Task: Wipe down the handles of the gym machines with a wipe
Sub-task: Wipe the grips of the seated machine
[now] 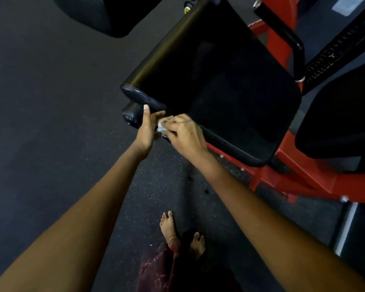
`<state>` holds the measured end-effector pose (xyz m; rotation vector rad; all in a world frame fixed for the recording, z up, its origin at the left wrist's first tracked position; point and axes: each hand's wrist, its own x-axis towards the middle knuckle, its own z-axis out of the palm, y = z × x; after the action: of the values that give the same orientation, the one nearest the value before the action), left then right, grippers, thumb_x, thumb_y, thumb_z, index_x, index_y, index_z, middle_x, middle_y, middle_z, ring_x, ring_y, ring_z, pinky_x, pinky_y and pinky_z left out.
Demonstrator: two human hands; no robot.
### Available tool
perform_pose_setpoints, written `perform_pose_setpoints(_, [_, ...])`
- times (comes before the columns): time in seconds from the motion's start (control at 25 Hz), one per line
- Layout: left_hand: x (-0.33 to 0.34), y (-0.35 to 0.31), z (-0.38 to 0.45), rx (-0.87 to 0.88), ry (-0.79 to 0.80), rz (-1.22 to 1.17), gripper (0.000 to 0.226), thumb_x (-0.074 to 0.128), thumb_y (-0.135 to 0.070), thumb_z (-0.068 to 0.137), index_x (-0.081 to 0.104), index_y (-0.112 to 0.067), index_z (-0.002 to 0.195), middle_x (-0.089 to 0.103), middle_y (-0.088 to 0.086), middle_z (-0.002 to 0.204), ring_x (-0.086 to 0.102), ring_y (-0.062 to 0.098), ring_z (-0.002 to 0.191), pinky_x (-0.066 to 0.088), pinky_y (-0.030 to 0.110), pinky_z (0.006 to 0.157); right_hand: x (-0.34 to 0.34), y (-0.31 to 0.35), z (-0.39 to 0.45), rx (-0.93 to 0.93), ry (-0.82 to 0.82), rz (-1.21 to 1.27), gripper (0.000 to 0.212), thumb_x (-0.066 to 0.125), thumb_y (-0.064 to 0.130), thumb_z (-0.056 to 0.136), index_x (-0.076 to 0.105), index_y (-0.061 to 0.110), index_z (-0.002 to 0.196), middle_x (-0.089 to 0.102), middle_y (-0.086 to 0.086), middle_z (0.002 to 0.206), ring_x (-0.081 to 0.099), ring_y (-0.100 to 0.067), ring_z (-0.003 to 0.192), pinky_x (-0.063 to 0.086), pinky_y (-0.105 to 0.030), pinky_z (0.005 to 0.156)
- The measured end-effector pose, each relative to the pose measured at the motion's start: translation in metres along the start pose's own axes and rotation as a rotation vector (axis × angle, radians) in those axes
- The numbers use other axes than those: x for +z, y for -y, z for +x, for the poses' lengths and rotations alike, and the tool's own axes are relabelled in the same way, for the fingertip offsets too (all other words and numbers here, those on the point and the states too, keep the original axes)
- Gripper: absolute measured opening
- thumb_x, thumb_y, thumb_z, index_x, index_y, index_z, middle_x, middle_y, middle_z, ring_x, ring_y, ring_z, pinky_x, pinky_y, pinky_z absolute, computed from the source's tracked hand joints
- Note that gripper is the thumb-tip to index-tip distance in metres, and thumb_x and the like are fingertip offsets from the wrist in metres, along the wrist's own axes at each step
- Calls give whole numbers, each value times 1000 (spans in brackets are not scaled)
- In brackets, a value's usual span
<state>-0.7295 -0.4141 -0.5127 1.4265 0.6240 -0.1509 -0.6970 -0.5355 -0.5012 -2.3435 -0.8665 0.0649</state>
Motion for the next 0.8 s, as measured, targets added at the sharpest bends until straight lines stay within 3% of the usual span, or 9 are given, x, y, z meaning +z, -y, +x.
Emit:
perform_pose_setpoints(0.08, [0,4,1,18,7,-37,67,3,-51,100,43,-11,134,59,2,121,59,6,104,49,17,80,6,-8,-4,-90,154,-62,18,65,4,80,71,6,97,63,-9,103,59,-27,96,53,-39,75])
perform_pose_setpoints(0.12, [0,6,1,30,5,-54,66,3,-50,100,43,-10,135,60,2,123,59,8,107,48,20,87,5,-17,-12,-131,188,-70,16,64,2,80,71,3,94,62,-11,101,59,-28,93,53,-41,71])
perform_pose_setpoints(0.24, [0,13,5,73,-1,-1,65,7,-53,100,49,-15,131,63,-2,125,50,13,123,32,36,110,-17,-44,-37,-201,250,-85,14,62,-1,78,71,1,88,63,-12,93,60,-28,87,55,-42,68])
perform_pose_setpoints(0.32, [-3,16,7,90,14,43,65,10,-60,96,55,-21,123,65,-7,120,49,13,125,28,43,113,-31,-45,-37,-185,274,-134,13,63,2,77,73,3,86,65,-10,87,59,-27,85,54,-41,68])
perform_pose_setpoints(0.4, [-4,19,11,110,3,59,60,14,-61,94,60,-27,112,67,-7,115,53,13,120,32,44,111,-26,-31,-18,-174,158,-114,13,64,3,76,74,7,84,69,-5,83,57,-25,82,51,-33,67])
perform_pose_setpoints(0.48, [-4,17,11,136,-45,89,54,16,-53,100,63,-28,105,68,-2,109,59,13,111,40,40,106,-11,-14,5,-122,78,-41,19,63,0,77,74,6,91,69,-7,93,58,-26,88,52,-33,72])
perform_pose_setpoints(0.56, [-3,16,12,155,-66,115,54,16,-50,101,64,-25,104,69,-1,106,62,11,105,45,33,99,0,-12,8,-122,121,-20,22,63,-4,76,73,4,94,67,-11,98,61,-30,93,54,-40,77])
perform_pose_setpoints(0.64, [-1,16,14,150,-48,91,54,18,-47,102,64,-18,106,70,-2,105,63,7,102,47,25,91,-4,-30,-10,-188,171,-50,21,63,-7,74,73,2,91,66,-13,92,63,-31,87,55,-41,71])
perform_pose_setpoints(0.8, [-3,20,17,289,-56,313,21,45,-19,100,62,-10,108,70,0,104,61,4,98,45,13,83,-36,-66,-44,-181,278,-22,22,53,-5,73,72,-3,84,66,-15,82,64,-28,74,55,-40,65])
